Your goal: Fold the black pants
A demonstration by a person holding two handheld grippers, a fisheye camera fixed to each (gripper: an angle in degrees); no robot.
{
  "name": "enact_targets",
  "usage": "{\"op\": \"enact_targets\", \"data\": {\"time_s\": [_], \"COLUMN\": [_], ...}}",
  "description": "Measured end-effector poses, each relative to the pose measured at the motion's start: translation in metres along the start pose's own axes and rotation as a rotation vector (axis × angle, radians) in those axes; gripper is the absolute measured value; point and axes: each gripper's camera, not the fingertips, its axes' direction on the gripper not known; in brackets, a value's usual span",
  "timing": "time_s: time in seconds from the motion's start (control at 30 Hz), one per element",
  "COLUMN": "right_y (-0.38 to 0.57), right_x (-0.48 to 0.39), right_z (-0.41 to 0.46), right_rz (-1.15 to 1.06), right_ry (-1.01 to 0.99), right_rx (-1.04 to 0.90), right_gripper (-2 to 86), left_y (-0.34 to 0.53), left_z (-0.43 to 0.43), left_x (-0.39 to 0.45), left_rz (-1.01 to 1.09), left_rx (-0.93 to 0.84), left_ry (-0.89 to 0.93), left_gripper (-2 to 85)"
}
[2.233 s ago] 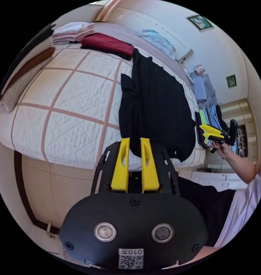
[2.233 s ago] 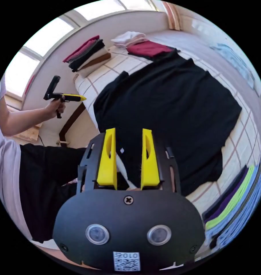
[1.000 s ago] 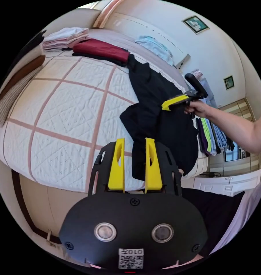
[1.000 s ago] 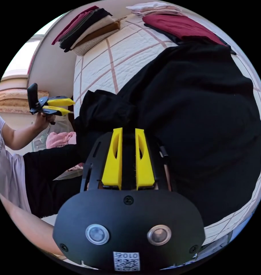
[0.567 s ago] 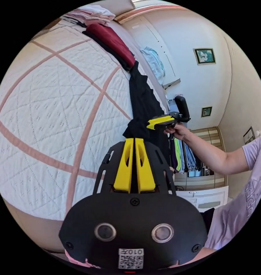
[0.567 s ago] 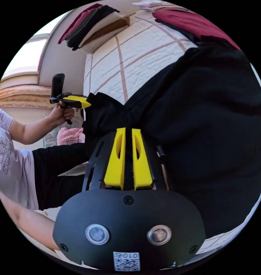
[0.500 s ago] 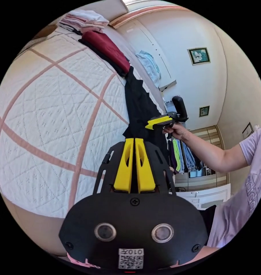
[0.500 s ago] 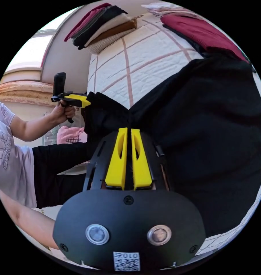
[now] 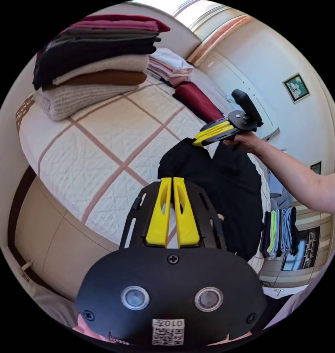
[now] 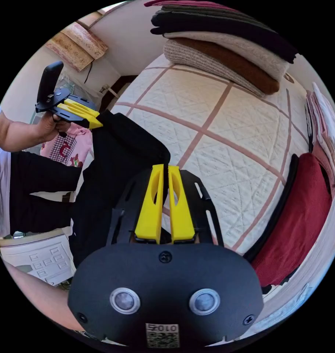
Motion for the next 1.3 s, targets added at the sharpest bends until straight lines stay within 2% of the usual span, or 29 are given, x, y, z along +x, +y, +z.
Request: {"op": "enact_targets", "data": {"time_s": [0.13,0.23,0.27,0.3,0.37,0.4,0.47,0.53,0.63,0.77,0.9,1.0,1.2,1.3], "right_y": [0.008,0.037,0.056,0.08,0.12,0.147,0.189,0.231,0.308,0.428,0.53,0.564,0.562,0.556], "right_x": [0.001,0.002,-0.001,-0.009,-0.024,-0.04,-0.071,-0.107,-0.175,-0.284,-0.397,-0.449,-0.46,-0.454], "right_z": [0.037,0.028,0.015,-0.001,-0.019,-0.024,-0.019,-0.004,0.028,0.088,0.149,0.196,0.251,0.267], "right_rz": [0.057,0.226,0.317,0.373,0.436,0.468,0.544,0.648,0.855,1.298,1.827,2.036,2.015,2.009], "right_ry": [0.022,0.109,0.185,0.202,0.152,0.14,0.156,0.159,0.068,-0.124,-0.386,-0.562,-0.769,-0.806], "right_rx": [-0.023,0.122,0.228,0.353,0.476,0.501,0.488,0.454,0.394,0.332,0.498,0.653,0.988,0.98], "right_gripper": [2.8,2.6,2.4,2.2,2.0,2.0,2.3,2.6,3.1,5.3,7.7,8.2,7.5,6.1], "left_y": [0.014,0.018,0.019,0.02,0.02,0.02,0.028,0.042,0.062,0.062,0.056,0.058,0.055,0.053], "left_z": [0.03,0.028,0.024,0.021,0.014,0.014,0.027,0.04,0.062,0.086,0.106,0.114,0.124,0.137], "left_x": [-0.023,-0.034,-0.036,-0.035,-0.015,-0.005,0.029,0.039,0.035,0.045,0.064,0.07,0.099,0.119], "left_rz": [-0.131,-0.158,-0.161,-0.148,0.008,0.071,0.203,0.15,-0.079,-0.191,-0.216,-0.287,-0.269,-0.26], "left_rx": [-0.065,-0.029,-0.017,-0.013,-0.038,-0.056,-0.23,-0.318,-0.37,-0.338,-0.346,-0.334,-0.344,-0.378], "left_ry": [0.028,-0.019,-0.034,-0.038,-0.041,-0.016,0.06,0.137,0.229,0.211,0.182,0.187,0.181,0.252], "left_gripper": [0.1,0.3,0.5,0.7,1.5,1.9,3.4,4.3,5.0,5.7,5.7,5.4,4.3,3.1]}}
